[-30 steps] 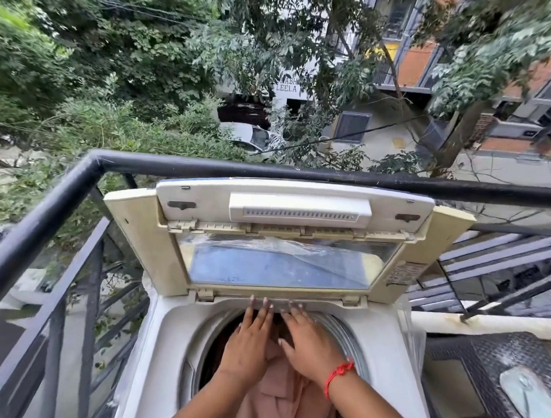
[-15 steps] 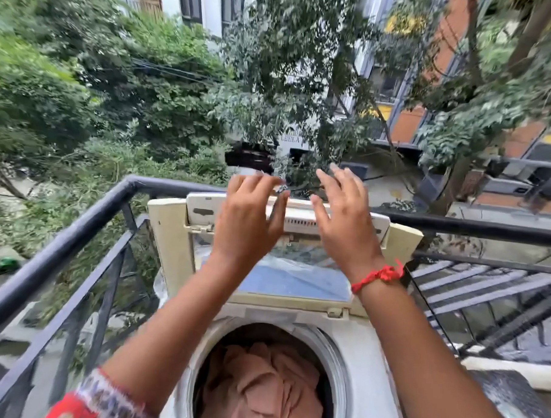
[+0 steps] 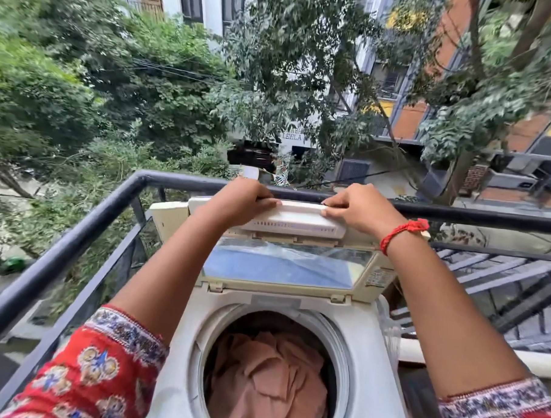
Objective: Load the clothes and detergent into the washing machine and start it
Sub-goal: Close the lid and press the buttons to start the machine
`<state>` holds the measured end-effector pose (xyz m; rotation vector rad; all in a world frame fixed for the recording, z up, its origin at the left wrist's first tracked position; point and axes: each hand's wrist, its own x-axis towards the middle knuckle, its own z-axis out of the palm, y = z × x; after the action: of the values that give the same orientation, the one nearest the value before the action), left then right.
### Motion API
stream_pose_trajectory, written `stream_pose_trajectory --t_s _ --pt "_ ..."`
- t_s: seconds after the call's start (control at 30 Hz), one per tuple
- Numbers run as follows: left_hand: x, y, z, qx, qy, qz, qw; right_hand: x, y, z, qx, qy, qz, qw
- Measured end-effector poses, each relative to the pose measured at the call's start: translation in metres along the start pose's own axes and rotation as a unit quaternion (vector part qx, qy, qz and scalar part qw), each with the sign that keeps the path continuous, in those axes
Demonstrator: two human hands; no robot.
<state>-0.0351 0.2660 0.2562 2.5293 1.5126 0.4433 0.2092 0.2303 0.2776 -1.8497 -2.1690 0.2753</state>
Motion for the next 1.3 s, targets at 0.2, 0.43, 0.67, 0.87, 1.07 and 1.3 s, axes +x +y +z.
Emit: stream_pose_trajectory --t_s 0.2,0.43,0.67,0.87,1.07,1.3 --pt "-0.053 0.015 0.003 -0.041 -0.015 0.019 0.999 -0.049 -0.005 0.007 -0.018 -0.007 -0.022 1.0" --pt "-0.111 0.034 0.021 -0.036 -0.117 0.019 0.992 -0.099 -0.006 0.023 -0.009 -0.124 -0.071 0.99" --pt "-0.19 0.034 0.077 0.001 -0.062 0.086 0.994 -0.165 0.0 0.069 0.033 -0.174 -0.11 0.978" --pt "-0.235 0.039 0.122 -0.03 -0.099 0.094 0.99 -0.217 0.011 0.123 0.089 -0.172 -0.121 0.974" --pt "-0.276 0.043 0.175 0.004 -0.138 0.083 0.987 -0.255 0.022 0.19 0.022 -0.184 -0.14 0.973" --pt "-0.29 0.043 0.201 0.007 -0.145 0.072 0.987 -0.267 0.028 0.223 -0.016 -0.194 -0.137 0.971"
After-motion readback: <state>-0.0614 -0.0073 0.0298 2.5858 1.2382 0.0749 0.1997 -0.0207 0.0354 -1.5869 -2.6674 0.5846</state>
